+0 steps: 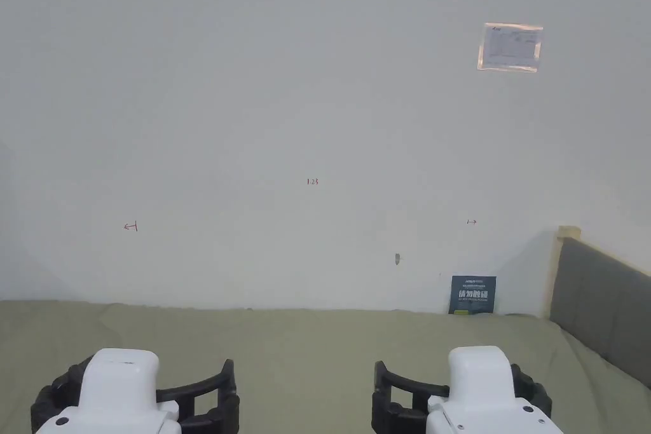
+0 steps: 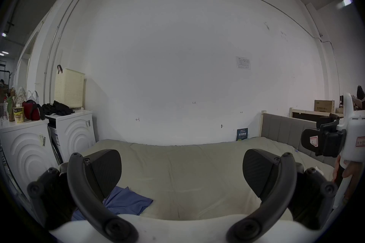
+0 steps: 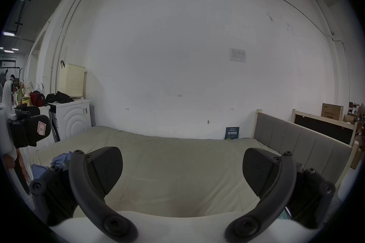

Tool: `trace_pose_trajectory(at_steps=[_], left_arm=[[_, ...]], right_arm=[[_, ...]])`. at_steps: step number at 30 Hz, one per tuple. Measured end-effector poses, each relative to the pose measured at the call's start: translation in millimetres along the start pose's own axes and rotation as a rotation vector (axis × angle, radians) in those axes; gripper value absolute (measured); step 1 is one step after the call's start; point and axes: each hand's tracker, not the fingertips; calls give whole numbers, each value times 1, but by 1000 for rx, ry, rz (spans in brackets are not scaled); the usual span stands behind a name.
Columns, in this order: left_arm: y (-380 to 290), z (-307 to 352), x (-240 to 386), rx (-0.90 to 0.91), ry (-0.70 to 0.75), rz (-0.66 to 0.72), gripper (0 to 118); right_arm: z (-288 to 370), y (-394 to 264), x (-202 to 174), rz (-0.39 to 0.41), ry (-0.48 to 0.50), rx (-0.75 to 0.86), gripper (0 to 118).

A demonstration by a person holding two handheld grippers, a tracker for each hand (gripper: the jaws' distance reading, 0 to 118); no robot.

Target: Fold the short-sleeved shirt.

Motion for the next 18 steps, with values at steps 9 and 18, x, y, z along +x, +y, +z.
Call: trace_pose_trajectory(at_steps=[9,18], left_arm=[[0,-2,2,-8,-7,10,118],[3,2,9,22,43,-27,0]], right_arm=[[-2,-1,-1,9,-5,-4,118],[1,-5,1,23,-59,-6,0]])
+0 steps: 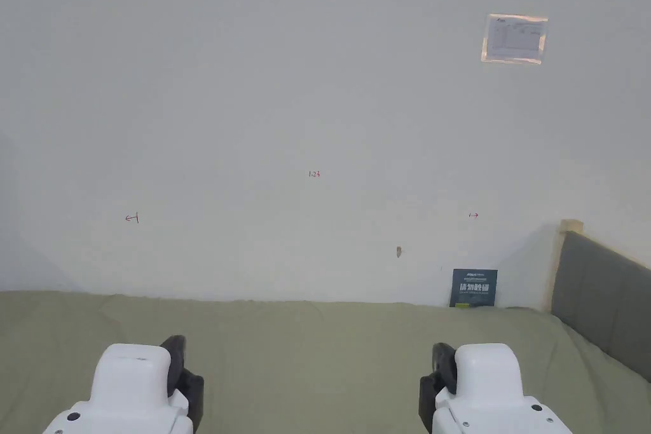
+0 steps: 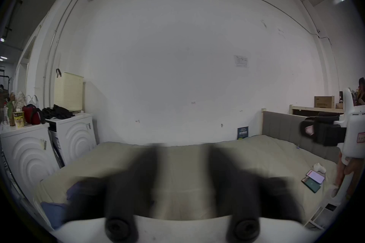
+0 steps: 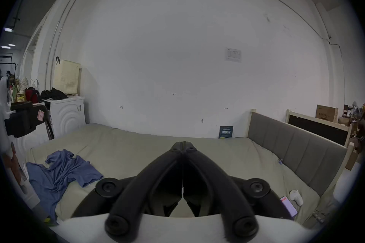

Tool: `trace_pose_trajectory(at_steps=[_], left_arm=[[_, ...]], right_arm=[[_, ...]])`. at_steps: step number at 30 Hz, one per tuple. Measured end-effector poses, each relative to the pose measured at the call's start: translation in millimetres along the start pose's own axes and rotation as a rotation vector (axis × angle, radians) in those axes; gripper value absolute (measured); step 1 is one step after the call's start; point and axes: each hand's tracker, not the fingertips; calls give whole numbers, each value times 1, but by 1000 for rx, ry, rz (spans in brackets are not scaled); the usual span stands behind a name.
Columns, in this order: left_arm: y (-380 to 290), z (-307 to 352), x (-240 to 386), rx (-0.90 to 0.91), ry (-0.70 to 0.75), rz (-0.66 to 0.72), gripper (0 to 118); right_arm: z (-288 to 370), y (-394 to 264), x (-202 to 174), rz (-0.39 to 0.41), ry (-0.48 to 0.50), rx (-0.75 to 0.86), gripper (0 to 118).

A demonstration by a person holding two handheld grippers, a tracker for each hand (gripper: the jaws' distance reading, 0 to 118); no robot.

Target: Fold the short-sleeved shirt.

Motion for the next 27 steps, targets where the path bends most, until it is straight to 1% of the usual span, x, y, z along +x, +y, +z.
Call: trace_pose_trajectory(at_steps=[1,2,4,5,8,10,11,13,15,19,22,25,26,27], left_arm=[[4,1,-1,-24,-84,26,0],[6,0,-1,-34,-91,36,0],[3,-1,3,-34,-53,-3,0],[-1,-1,2,-32,-55,-2,0],[0,2,-2,-33,-51,10,0],[1,6,-9,-20,-13,-8,0],[4,10,-17,-16,11,-11,0],[3,15,-31,-15,44,-13,0],[5,27,-50,-16,109,-24,0],[-2,54,-95,-32,241,-55,0],[-14,73,-128,-60,322,-58,0],[-25,80,-154,-122,369,-46,0],[-28,73,-165,-181,376,-33,0],[-31,64,-179,-259,352,-15,0]], right_arm=[[1,-1,4,-18,38,-6,0],[1,-1,4,-22,45,-14,0],[1,-3,3,-1,16,-7,0],[1,-4,3,0,17,-7,0],[1,-3,3,-2,30,-17,0],[0,-3,-3,9,45,-18,0],[0,-2,-10,11,67,-16,0],[-1,0,-28,13,126,-11,0],[-2,1,-53,17,196,-3,0],[-3,2,-115,3,365,-3,0],[-2,-2,-154,-4,476,-11,0],[-2,-8,-178,0,518,-23,0],[-3,-10,-183,1,530,-28,0],[-5,-14,-187,3,538,-36,0]])
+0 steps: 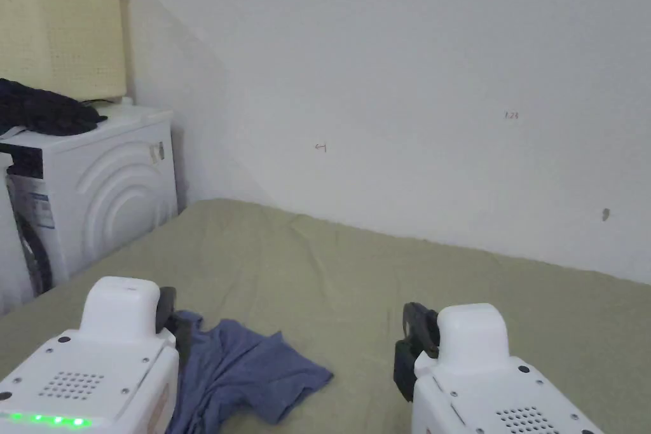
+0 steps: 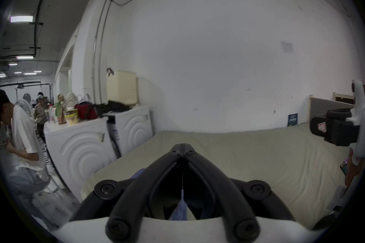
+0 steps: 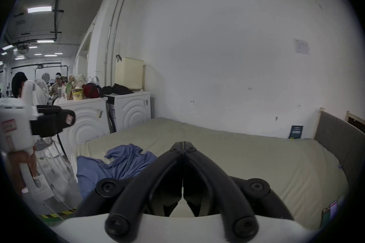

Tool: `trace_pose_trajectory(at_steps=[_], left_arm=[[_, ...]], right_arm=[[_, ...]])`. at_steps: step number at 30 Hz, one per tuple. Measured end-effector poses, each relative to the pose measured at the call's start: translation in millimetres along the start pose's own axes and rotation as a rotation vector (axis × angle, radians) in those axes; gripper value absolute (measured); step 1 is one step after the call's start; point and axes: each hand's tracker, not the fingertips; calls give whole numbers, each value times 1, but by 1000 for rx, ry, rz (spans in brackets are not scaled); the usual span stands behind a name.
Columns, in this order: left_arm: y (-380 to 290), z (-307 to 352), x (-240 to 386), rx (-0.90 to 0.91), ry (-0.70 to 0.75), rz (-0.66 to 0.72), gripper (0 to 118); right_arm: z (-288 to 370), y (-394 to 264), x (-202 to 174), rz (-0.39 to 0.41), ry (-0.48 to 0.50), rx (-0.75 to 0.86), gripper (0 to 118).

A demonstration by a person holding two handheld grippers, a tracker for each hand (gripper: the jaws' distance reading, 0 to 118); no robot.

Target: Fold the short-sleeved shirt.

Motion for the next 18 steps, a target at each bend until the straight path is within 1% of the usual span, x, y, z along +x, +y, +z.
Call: trace_pose_trajectory(at_steps=[2,4,5,6,7,8,9,11,12,13,14,15,16,17,18], left_arm=[[-8,-41,-16,-170,-73,31,0],[-21,-85,-29,-315,-94,54,0],[-34,-119,-35,-448,-81,22,0],[-46,-141,-41,-551,-115,10,0],[-62,-169,-47,-621,-160,43,0],[-76,-188,-52,-695,-163,68,0],[-91,-212,-55,-732,-150,105,0],[-121,-252,-61,-840,-163,109,0],[-127,-259,-57,-826,-162,104,0],[-136,-269,-57,-838,-182,127,9],[-144,-281,-54,-853,-200,152,35],[-148,-291,-51,-858,-188,146,81],[-153,-301,-48,-862,-197,143,118],[-160,-313,-42,-895,-207,113,115],[-165,-321,-38,-905,-204,86,116]], right_arm=[[-8,-8,-3,7,13,-21,0],[-18,-16,-3,14,14,-40,0],[-23,-21,-2,16,16,-57,0],[-29,-27,0,16,19,-78,0],[-35,-31,1,18,21,-94,0],[-42,-37,3,21,14,-109,0],[-50,-43,5,24,9,-125,0],[-65,-54,10,25,-2,-159,0],[-71,-59,12,23,-5,-175,0],[-79,-65,14,23,-6,-195,0],[-86,-70,17,24,-8,-214,0],[-93,-75,18,28,-11,-230,0],[-99,-80,20,29,-14,-243,0],[-104,-85,22,28,-17,-256,0],[-109,-88,24,25,-18,-266,0]])
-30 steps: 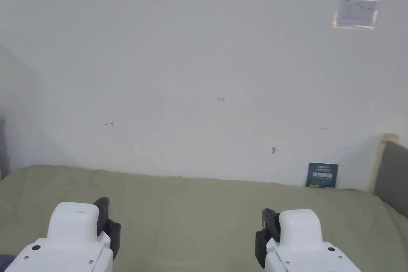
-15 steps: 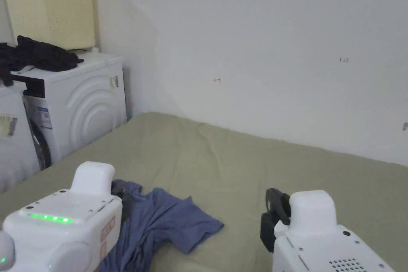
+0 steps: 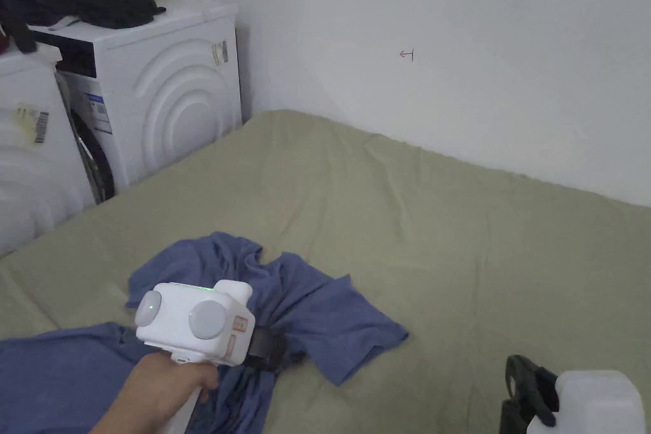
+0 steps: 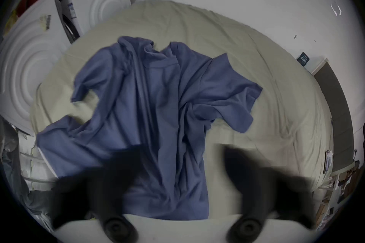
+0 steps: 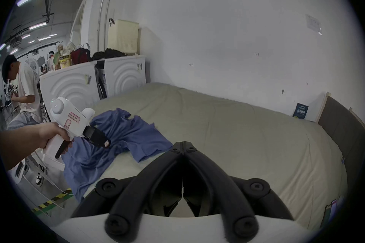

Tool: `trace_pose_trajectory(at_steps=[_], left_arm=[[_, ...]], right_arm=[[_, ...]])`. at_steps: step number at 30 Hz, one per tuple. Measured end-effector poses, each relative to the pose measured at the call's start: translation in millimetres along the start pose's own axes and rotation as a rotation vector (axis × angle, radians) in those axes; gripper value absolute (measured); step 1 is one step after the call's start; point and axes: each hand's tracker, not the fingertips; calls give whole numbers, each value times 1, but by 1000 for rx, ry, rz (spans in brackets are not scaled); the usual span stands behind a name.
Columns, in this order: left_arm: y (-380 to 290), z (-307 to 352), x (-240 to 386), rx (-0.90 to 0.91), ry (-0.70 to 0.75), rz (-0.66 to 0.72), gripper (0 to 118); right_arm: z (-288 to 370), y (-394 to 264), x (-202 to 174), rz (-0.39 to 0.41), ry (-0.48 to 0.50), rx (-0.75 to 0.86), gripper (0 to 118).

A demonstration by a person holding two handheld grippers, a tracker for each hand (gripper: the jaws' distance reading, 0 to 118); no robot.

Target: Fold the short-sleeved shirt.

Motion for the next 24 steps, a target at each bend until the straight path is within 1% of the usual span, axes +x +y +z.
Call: trace_pose_trajectory(at_steps=[1,2,3,4,7,8,9,10,11,12,13,15,16,17,18,19,21,22,24], left_arm=[[23,-39,-21,5,58,-47,117],[33,-60,-26,-1,79,-49,117],[17,-35,3,-13,87,-59,117],[13,-35,15,-20,78,-58,117],[13,-70,22,-58,97,-52,117],[12,-81,26,-62,109,-56,114],[13,-87,30,-86,166,-90,109],[13,-96,33,-99,195,-106,109],[11,-87,26,-90,156,-91,109],[18,-87,22,-91,141,-29,108],[19,-82,19,-76,127,4,98],[17,-61,15,0,91,29,67],[16,-55,13,23,92,48,33],[14,-52,13,46,106,58,10],[12,-51,11,55,147,60,10],[12,-52,5,64,155,77,9],[14,-52,-4,20,6,179,9],[12,-47,-2,60,13,162,9],[7,-43,-1,107,-49,149,9]], right_arm=[[-6,-3,2,-3,-1,-10,0],[-10,-5,3,-6,-2,-18,0],[-13,-7,4,-9,-3,-26,0],[-17,-10,4,-11,-6,-33,0],[-22,-15,6,-8,-8,-54,0],[-22,-16,6,-3,-7,-61,0],[-22,-18,6,1,-7,-65,0],[-22,-18,6,4,-7,-70,0],[-21,-18,6,7,-8,-73,0],[-20,-18,7,8,-10,-72,0],[-17,-17,8,6,-10,-68,0],[-13,-16,9,1,-7,-61,0],[-12,-16,9,-1,-6,-58,0],[-10,-16,9,0,-6,-54,0],[-8,-16,9,0,-5,-51,0],[-6,-16,9,2,-4,-50,0],[-1,-17,10,8,-4,-48,0],[2,-17,11,11,-6,-44,0],[6,-19,15,11,-12,-44,0]])
